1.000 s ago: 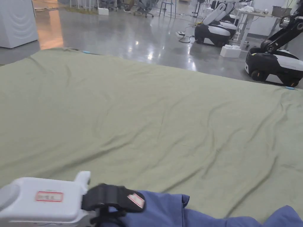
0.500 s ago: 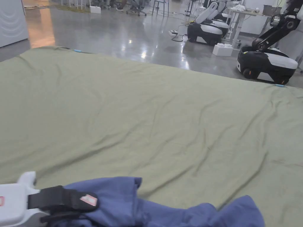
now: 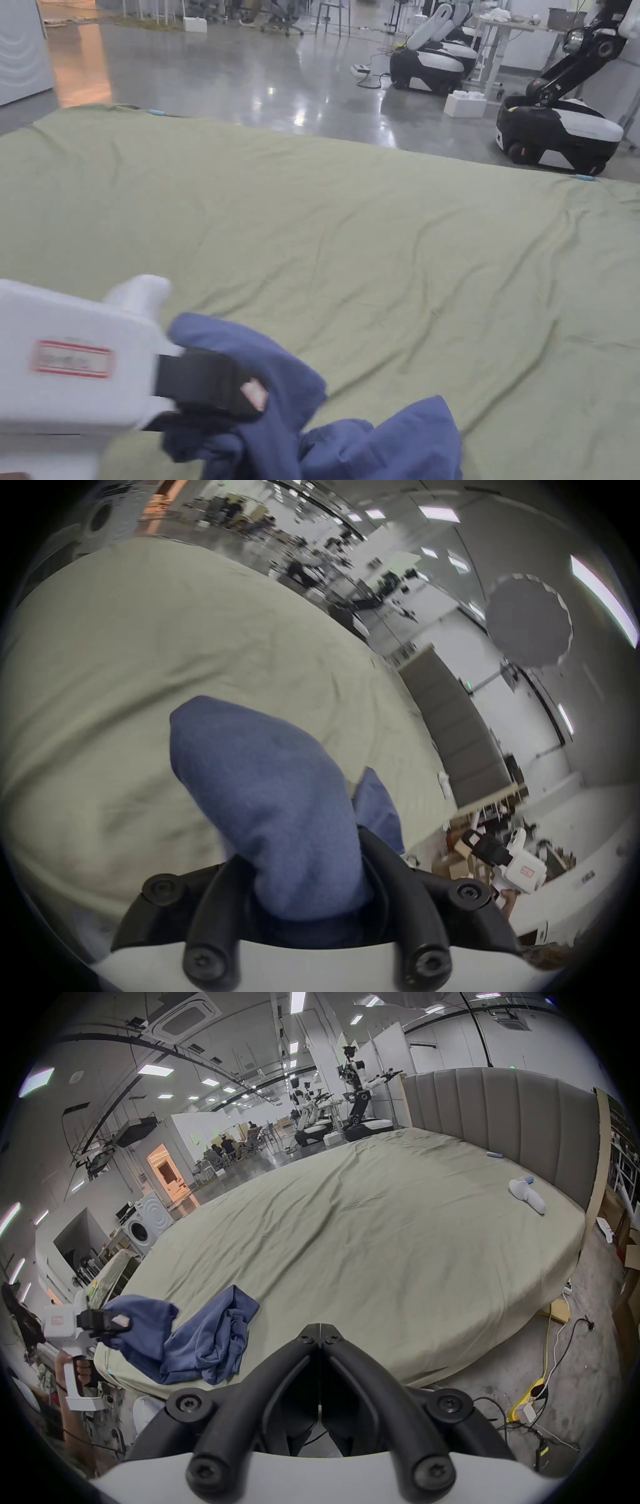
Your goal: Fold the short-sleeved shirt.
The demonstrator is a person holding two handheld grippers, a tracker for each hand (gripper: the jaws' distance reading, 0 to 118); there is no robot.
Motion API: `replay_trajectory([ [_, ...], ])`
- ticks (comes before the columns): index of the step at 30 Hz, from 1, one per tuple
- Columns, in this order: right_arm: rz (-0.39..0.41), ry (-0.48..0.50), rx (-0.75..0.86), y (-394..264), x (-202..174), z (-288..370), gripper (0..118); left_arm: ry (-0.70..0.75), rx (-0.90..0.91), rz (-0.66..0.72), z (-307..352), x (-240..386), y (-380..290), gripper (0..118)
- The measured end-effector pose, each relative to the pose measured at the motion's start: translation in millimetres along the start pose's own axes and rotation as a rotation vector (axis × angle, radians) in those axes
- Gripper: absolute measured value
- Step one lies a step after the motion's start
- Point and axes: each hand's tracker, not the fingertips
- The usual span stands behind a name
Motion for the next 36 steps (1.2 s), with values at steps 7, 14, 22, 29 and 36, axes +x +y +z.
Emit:
replay_trajectory([
  [7, -0.016, -0.017, 0.008, -1.8, 8.3, 13.0, 2, -0.010, -0.210, -0.135, -117.6, 51.8, -10.6, 24],
  [14, -0.046, -0.069, -0.004, -6.2, 21.6, 15.8, 2, -0.334, -0.244, -0.015, -107.2, 75.7, -12.0, 95],
  [22, -0.059, -0.028, -0.037, -13.2, 21.2, 4.7, 2, -0.202, -0.140, 0.028, -76.9, 45.0, -7.4, 45],
  [29, -0.065, 0.003, -0.048, -12.0, 15.4, -5.3, 2, -0.270, -0.331, 0.125, -156.6, 33.0, -42.2, 0],
  [36, -0.024, 0.134, -0.077, -8.0, -18.3, -27.8, 2, -0.289, -0.237, 0.071, -156.1, 38.7, -47.6, 0],
])
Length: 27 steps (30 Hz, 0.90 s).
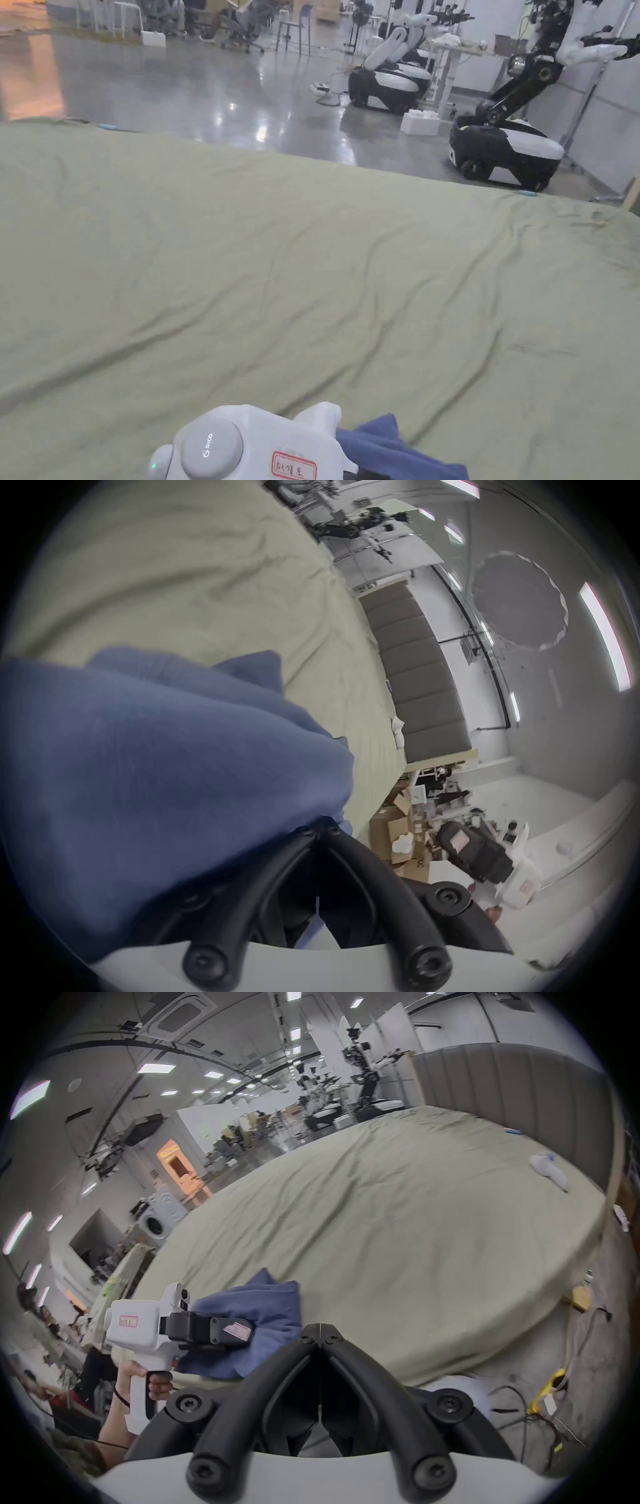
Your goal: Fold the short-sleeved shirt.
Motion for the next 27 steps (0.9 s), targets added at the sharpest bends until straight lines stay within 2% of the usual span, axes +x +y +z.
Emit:
replay_trajectory([
  [3, -0.022, 0.183, -0.018, 6.8, -20.2, -30.2, 2, -0.107, 0.067, -0.087, 54.9, 21.3, -20.7, 0],
  [5, -0.048, 0.324, -0.079, 8.4, -35.6, -64.7, 2, -0.174, 0.142, -0.073, 101.4, 19.2, -35.6, 0],
  [7, -0.056, 0.393, -0.161, 6.7, -48.8, -95.4, 2, -0.174, 0.230, -0.041, 134.0, 7.7, -44.6, 0],
  [10, -0.090, 0.445, -0.308, -3.4, -58.2, -144.6, 2, -0.091, 0.378, -0.013, 177.9, -24.1, -53.6, 0],
  [12, -0.089, 0.389, -0.387, -13.4, -57.6, -171.8, 2, -0.059, 0.440, 0.057, 194.3, -41.8, -59.4, 2],
  [13, -0.090, 0.341, -0.405, -18.4, -55.5, -181.1, 2, -0.068, 0.472, 0.102, 196.9, -54.3, -60.1, 18],
  [14, -0.129, 0.385, -0.396, -22.0, -50.2, -187.6, 2, -0.066, 0.502, 0.143, 199.4, -63.2, -61.9, 63],
  [15, -0.173, 0.433, -0.381, -20.5, -46.2, -187.4, 2, -0.066, 0.518, 0.174, 198.3, -70.2, -61.3, 97],
  [16, -0.169, 0.411, -0.393, -17.2, -45.6, -185.3, 2, -0.054, 0.502, 0.191, 194.7, -76.6, -60.4, 106],
  [18, -0.134, 0.404, -0.395, -15.7, -49.5, -182.3, 2, -0.073, 0.497, 0.196, 183.0, -86.7, -54.6, 106],
  [21, -0.096, 0.391, -0.396, -13.0, -53.3, -181.7, 2, -0.081, 0.371, 0.227, 150.6, -91.9, -41.7, 106],
  [24, -0.120, 0.403, -0.401, -14.1, -50.2, -181.4, 2, -0.053, 0.219, 0.163, 109.0, -92.6, -28.7, 106],
  [27, -0.160, 0.427, -0.403, -16.0, -44.2, -181.6, 2, -0.137, 0.230, 0.042, 83.9, -81.9, -20.1, 106],
])
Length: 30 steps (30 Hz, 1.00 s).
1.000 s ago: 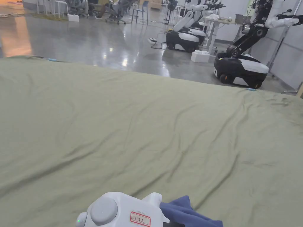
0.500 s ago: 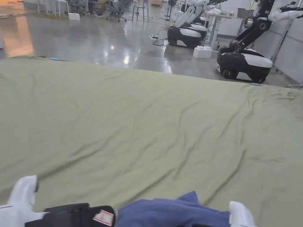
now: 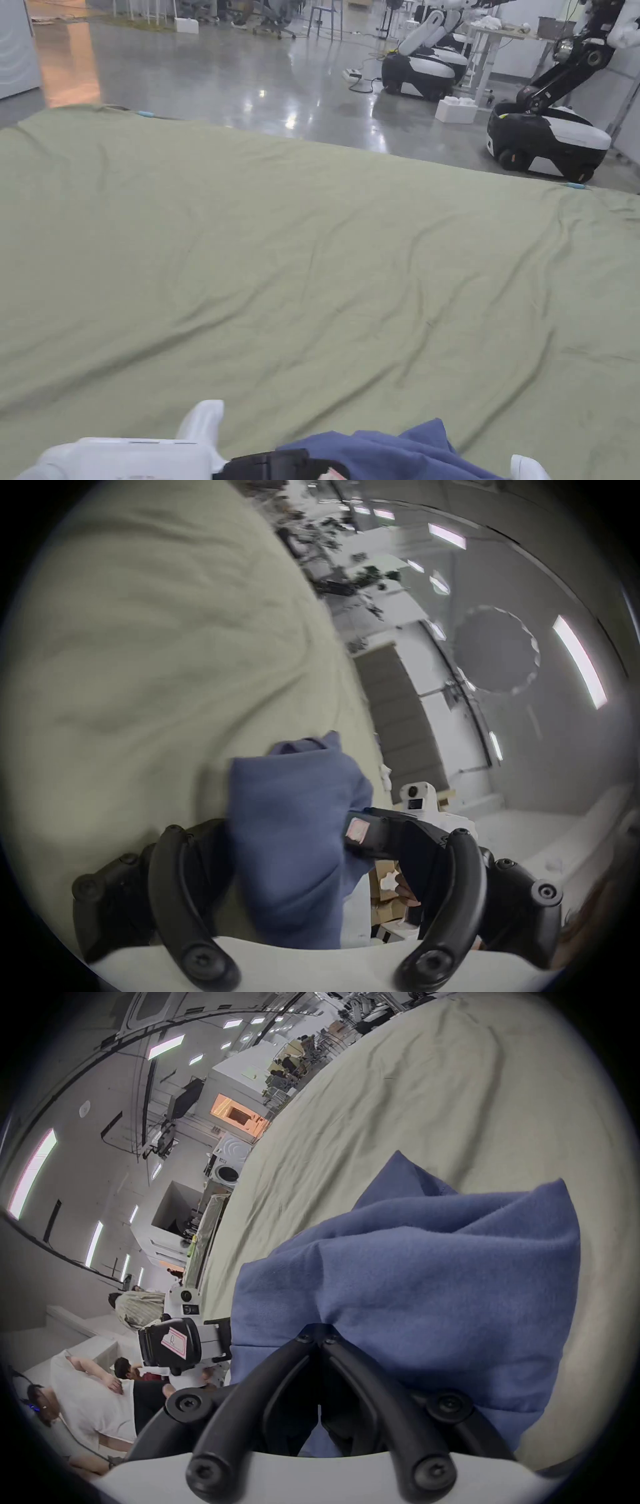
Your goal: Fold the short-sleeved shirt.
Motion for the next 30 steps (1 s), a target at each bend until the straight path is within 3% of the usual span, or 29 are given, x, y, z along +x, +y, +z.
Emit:
replay_trajectory([
  [2, -0.003, 0.006, 0.000, 0.1, -0.1, 1.1, 2, -0.040, -0.055, 0.050, -20.8, -8.9, 4.6, 104],
  [3, -0.006, 0.009, -0.001, 0.2, 0.0, 2.9, 2, -0.046, -0.076, 0.095, -30.4, -13.0, 6.3, 95],
  [5, -0.025, -0.006, -0.001, 3.0, -2.9, 12.4, 2, 0.040, -0.085, 0.186, -41.6, -23.8, 4.3, 33],
  [7, -0.052, 0.014, 0.035, 2.0, -2.6, 27.6, 2, -0.088, -0.101, 0.210, -28.8, -24.6, 9.3, 33],
  [9, -0.064, 0.001, 0.082, 3.1, -4.0, 44.9, 2, -0.025, -0.144, 0.163, -20.2, -18.2, 16.4, 33],
  [13, -0.041, -0.136, 0.208, 8.8, -7.5, 78.3, 2, 0.056, -0.180, 0.099, 23.1, -11.0, 43.5, 33],
  [22, -0.068, -0.234, 0.277, 10.9, -16.0, 84.2, 2, 0.510, -0.139, -0.067, 166.3, -19.3, 118.0, 33],
  [30, -0.047, -0.254, 0.180, 16.5, -37.7, 35.7, 2, 0.849, -0.159, -0.124, 261.7, -37.7, 163.6, 32],
])
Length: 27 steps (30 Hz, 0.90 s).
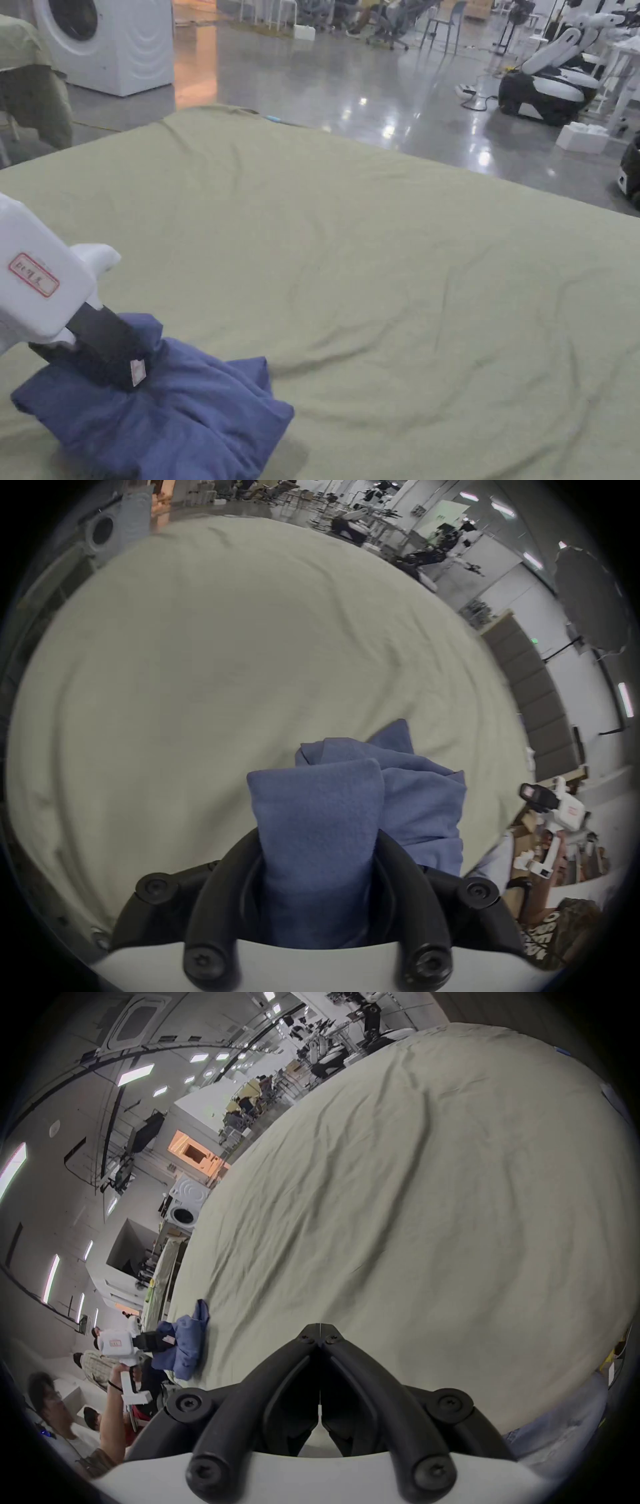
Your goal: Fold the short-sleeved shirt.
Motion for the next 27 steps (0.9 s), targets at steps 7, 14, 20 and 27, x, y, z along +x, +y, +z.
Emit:
replay_trajectory([
  [7, 0.025, 0.004, -0.016, 0.6, -21.3, -16.8, 2, 0.312, 0.013, 0.057, 22.9, -82.2, 30.1, 32],
  [14, 0.027, -0.048, 0.006, 6.7, -38.1, -27.9, 2, 0.491, -0.054, 0.047, 38.1, -114.5, 31.3, 31],
  [20, 0.090, -0.056, -0.033, 9.1, -57.3, -40.4, 2, 0.725, -0.074, 0.014, 35.0, -140.8, 39.6, 31],
  [27, 0.115, -0.052, -0.069, 10.2, -65.3, -54.5, 2, 0.716, -0.024, 0.052, 22.1, -151.7, 23.7, 31],
])
